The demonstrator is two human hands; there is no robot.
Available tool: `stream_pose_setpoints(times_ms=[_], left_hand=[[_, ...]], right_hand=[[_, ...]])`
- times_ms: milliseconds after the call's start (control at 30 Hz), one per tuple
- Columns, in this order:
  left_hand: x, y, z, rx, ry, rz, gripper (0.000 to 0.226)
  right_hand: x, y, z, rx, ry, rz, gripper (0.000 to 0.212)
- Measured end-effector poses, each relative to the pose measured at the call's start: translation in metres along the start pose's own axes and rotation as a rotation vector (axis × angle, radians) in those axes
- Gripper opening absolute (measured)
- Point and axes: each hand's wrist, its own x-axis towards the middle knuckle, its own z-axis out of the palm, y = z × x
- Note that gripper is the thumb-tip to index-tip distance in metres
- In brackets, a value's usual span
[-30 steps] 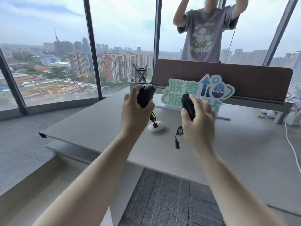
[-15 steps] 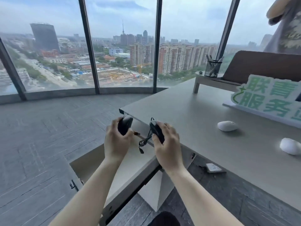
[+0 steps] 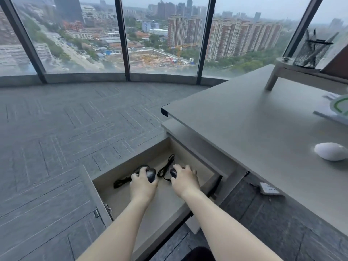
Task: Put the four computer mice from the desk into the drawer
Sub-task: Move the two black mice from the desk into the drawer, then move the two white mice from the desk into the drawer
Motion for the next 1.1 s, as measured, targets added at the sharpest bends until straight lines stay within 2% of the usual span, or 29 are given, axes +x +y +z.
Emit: stream_pose_setpoints(times_ms=[100,267,367,467,633,767,900,967,1033,1100], left_hand=[[0.007,-0.001,0.015,0.037,-0.038,-0.036,0.061],[0.004,-0.002,0.034,0.184,-0.046,-0.032,0.055],[0.000,0.001,0.036,0.180,-0.033,-0.036,0.053],[-0.009,0.019,0.025,0.070,0.027,0.021,0.045],[-0.038,0.096,0.001,-0.235,0.177,0.425,0.032],[-0.085,0.173,0.004,-0.352,0.175,0.650,0.027],[-0.136,0.242,0.053,-0.338,-0.020,0.817,0.025],[-0.156,0.271,0.087,-0.297,-0.163,0.865,0.028],[-0.174,0.295,0.119,-0.204,-0.268,0.884,0.039],[-0.187,0.316,0.147,-0.109,-0.326,0.885,0.053]], right_hand=[[0.017,0.000,0.012,-0.102,-0.115,0.053,0.043],[0.024,0.011,0.029,-0.146,-0.190,0.108,0.061],[0.019,0.011,0.024,-0.135,-0.139,0.085,0.046],[0.003,0.011,-0.004,-0.036,-0.004,0.000,0.041],[-0.043,0.034,-0.088,0.226,0.414,-0.164,0.035],[-0.089,0.079,-0.167,0.297,0.735,-0.187,0.028],[-0.128,0.171,-0.227,0.268,0.973,-0.005,0.024],[-0.143,0.227,-0.246,0.140,1.071,0.147,0.023],[-0.156,0.282,-0.260,0.021,1.085,0.319,0.034],[-0.164,0.327,-0.271,-0.022,1.020,0.481,0.047]])
